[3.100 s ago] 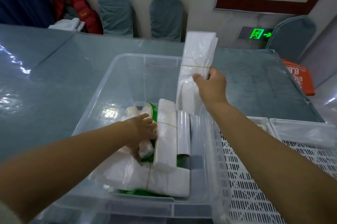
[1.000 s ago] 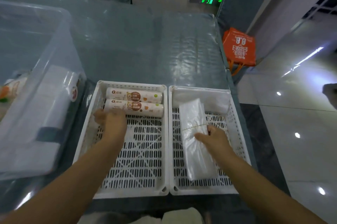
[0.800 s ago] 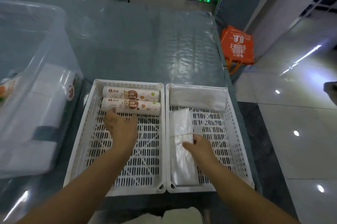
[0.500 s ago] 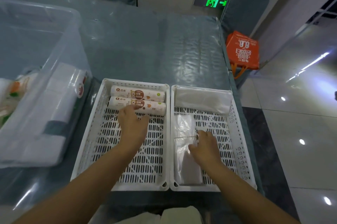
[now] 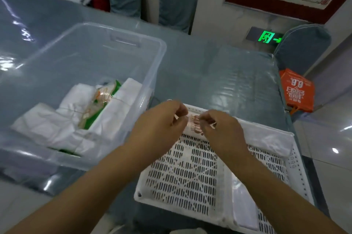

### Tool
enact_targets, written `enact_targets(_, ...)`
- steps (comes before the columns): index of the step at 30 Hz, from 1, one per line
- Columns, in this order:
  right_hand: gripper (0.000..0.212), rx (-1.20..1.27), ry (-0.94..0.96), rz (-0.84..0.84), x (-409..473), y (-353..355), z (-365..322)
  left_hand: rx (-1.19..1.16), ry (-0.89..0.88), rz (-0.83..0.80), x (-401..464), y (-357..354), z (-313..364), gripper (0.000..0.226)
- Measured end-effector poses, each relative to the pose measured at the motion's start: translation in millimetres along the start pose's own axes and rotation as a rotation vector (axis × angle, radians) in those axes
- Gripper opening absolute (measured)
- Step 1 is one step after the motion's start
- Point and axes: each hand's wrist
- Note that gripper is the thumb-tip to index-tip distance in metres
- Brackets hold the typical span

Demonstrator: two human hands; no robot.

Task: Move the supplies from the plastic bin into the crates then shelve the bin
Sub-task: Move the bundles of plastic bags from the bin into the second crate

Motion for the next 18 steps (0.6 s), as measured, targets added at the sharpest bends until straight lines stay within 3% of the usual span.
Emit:
enact_targets(4,0.010,0.033,0.114,-0.008,28.8,-18.4,-84.4,0.172,-0.032,0.099,8.5,72.6,-44.2,0.014)
enact_targets(10,0.010,0.026,0.186,-0.134,78.4,-85.1,-185.1,0.329,0.126,0.156,23.8,175.2,-155.4,0.014)
enact_targets(14,0.017,-0.189,0.200,-0.365,115.1,-148.2,-216.0,0.375,0.128,0.047,35.0,211.6,-209.2,0.017)
enact_targets(18,0.027,-0.472,0.175,-0.729,143.7,-205.3,-221.3,0.440,0.082,-0.080,48.5,227.5,-235.9,0.022)
Point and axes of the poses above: each hand's wrist, its own x-axis towards the middle knuckle, its own y-axis out of the back of the hand, z = x × y, and after that the axes turned 1 degree about x, right-handed
